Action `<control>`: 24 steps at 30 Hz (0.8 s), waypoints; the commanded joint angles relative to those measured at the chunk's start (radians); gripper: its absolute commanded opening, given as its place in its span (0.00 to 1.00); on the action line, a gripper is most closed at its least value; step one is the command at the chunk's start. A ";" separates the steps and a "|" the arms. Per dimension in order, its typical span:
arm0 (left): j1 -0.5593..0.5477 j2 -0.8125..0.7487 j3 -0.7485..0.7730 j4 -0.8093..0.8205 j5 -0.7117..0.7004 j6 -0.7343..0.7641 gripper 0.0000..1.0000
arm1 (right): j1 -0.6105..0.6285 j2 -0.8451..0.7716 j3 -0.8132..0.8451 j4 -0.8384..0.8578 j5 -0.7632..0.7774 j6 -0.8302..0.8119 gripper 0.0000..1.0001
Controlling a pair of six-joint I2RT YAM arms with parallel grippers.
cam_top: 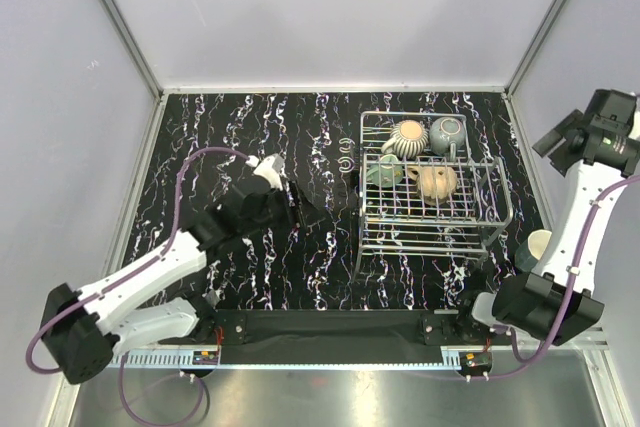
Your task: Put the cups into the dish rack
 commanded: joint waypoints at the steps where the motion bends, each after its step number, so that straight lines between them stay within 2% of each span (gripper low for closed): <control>1: 0.003 -0.082 0.013 -0.045 0.006 0.022 0.68 | -0.073 -0.038 -0.067 0.052 0.038 0.049 1.00; 5: 0.003 -0.138 0.003 -0.043 0.057 0.031 0.68 | -0.116 -0.052 -0.156 0.060 0.015 0.086 1.00; 12: 0.003 -0.180 0.004 -0.039 0.137 0.057 0.68 | -0.126 -0.130 -0.361 0.175 -0.010 0.103 1.00; 18: 0.003 -0.237 0.004 -0.043 0.140 0.063 0.69 | -0.126 -0.142 -0.426 0.196 0.021 0.150 1.00; 24: 0.003 -0.249 0.009 -0.030 0.157 0.060 0.70 | -0.127 -0.162 -0.476 0.224 0.115 0.207 0.92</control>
